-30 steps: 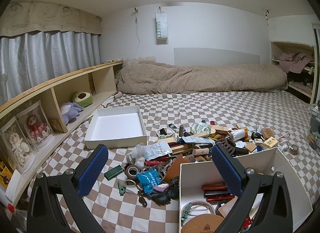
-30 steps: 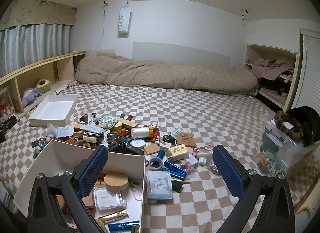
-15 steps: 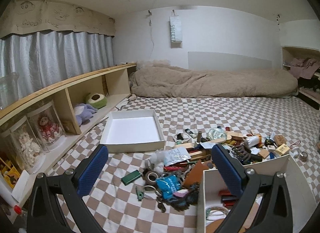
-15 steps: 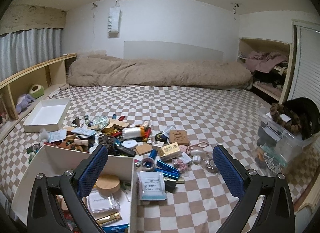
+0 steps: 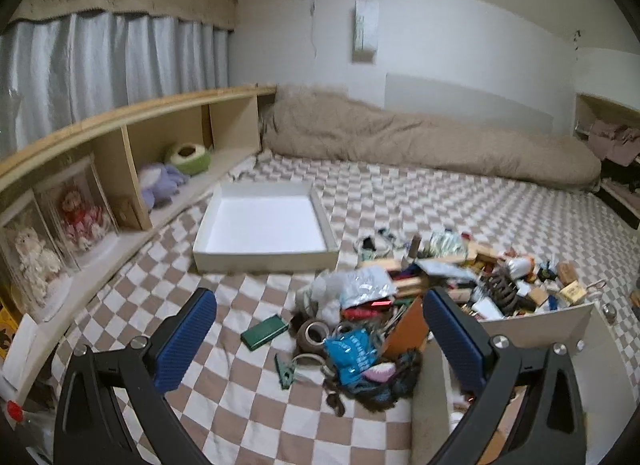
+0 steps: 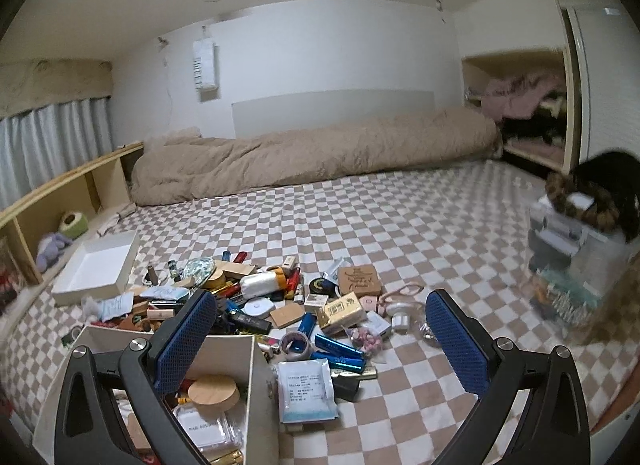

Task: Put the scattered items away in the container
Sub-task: 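Lower the left tool toward a green clip while the right tool lowers toward a black item, then close the left tool on the green clip while the right tool grasps the black item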

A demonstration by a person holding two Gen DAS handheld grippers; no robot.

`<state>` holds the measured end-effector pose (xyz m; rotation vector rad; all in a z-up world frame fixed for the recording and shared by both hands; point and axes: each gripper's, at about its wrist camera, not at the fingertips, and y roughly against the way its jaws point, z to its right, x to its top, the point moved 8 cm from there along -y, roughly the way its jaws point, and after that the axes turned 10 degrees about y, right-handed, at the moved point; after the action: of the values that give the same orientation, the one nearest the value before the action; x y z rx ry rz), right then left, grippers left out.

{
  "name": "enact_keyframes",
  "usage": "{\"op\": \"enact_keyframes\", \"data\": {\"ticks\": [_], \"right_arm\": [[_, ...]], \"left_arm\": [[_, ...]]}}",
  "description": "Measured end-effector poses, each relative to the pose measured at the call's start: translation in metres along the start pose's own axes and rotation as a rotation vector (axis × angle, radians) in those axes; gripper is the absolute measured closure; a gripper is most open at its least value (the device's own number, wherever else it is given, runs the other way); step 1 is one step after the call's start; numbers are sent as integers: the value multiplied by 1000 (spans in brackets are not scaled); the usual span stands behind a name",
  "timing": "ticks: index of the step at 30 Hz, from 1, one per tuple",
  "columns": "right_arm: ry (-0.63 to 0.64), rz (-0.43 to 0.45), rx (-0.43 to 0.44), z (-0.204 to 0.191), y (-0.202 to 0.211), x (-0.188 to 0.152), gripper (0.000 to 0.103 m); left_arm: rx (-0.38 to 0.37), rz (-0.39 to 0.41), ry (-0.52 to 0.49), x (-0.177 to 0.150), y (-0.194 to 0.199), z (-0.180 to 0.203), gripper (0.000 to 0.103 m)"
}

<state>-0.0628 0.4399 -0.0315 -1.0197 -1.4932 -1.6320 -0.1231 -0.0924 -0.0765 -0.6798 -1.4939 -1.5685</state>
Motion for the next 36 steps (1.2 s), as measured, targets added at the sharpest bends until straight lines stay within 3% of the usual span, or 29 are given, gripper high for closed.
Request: {"op": "enact_keyframes", "data": {"ticks": [9,20,21,24,30,32,33,36], "right_arm": [[-11,-129,7,17,-50,-42,0],[-112,-305,10,46,-93,-89,0],[-123,-320,12,49,-96,-93,0],[-146,-360,9,54,-103,-103,0],[-269,-443,85,55,-118,-123,0],[-309,-466,117,53,-122,-131,8],[-323,-480,127,52,-124,-135,17],[-360,-516,150,46,-131,-147,28]], "left_arm": [[-37,-111,49,-25,-47,-19,0],[17,-250,83,-61,-105,-60,1],[18,-258,86,-64,-108,-62,3],[5,-297,87,-76,-119,-63,22],[25,-388,38,-105,-144,-60,38],[39,-404,23,-113,-152,-60,38],[45,-408,15,-116,-154,-60,41],[57,-420,1,-124,-160,-59,47]]}}
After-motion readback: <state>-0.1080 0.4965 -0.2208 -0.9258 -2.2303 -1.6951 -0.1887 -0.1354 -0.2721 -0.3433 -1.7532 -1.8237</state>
